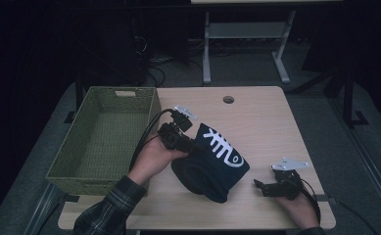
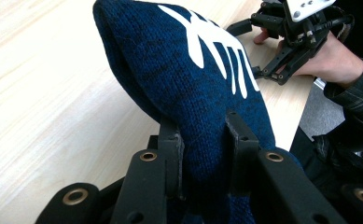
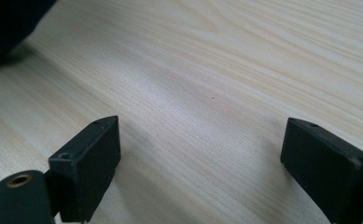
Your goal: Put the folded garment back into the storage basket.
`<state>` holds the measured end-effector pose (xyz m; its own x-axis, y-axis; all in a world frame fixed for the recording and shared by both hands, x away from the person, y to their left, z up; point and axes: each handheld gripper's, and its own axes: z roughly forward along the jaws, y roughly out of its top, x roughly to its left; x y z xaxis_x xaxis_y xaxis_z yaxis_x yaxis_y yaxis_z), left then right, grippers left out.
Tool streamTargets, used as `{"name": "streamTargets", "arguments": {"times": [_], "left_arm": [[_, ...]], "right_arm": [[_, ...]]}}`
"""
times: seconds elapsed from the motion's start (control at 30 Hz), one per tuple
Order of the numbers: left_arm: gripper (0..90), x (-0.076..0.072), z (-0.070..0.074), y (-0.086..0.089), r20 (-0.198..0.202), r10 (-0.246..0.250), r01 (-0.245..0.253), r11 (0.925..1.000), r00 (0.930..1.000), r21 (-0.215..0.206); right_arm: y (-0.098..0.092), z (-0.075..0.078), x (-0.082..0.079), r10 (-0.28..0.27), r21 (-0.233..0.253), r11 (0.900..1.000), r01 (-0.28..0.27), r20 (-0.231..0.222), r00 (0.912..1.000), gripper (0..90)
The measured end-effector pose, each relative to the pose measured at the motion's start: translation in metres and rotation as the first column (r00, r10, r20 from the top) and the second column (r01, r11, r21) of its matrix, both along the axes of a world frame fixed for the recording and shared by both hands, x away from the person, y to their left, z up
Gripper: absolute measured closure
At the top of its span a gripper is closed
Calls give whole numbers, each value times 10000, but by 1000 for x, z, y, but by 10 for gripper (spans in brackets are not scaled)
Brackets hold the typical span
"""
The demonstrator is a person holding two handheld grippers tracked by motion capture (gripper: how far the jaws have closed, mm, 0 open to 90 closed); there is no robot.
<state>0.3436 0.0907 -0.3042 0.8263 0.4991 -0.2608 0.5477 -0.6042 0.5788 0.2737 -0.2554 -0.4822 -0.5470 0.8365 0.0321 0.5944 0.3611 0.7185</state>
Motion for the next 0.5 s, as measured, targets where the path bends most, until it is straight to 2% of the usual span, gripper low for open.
{"name": "streamTargets", "arguments": {"times": [0.33,0.5], "left_arm": [[723,4,25,12,146,76,-74,9999,9999,-123],[723,5,37,20,299,267,-260,9994,9992,-232]], "right_arm": [[0,0,0,-28,2,10000,28,5,10000,119],[0,0,0,-50,3,10000,50,-2,10000,120]]}}
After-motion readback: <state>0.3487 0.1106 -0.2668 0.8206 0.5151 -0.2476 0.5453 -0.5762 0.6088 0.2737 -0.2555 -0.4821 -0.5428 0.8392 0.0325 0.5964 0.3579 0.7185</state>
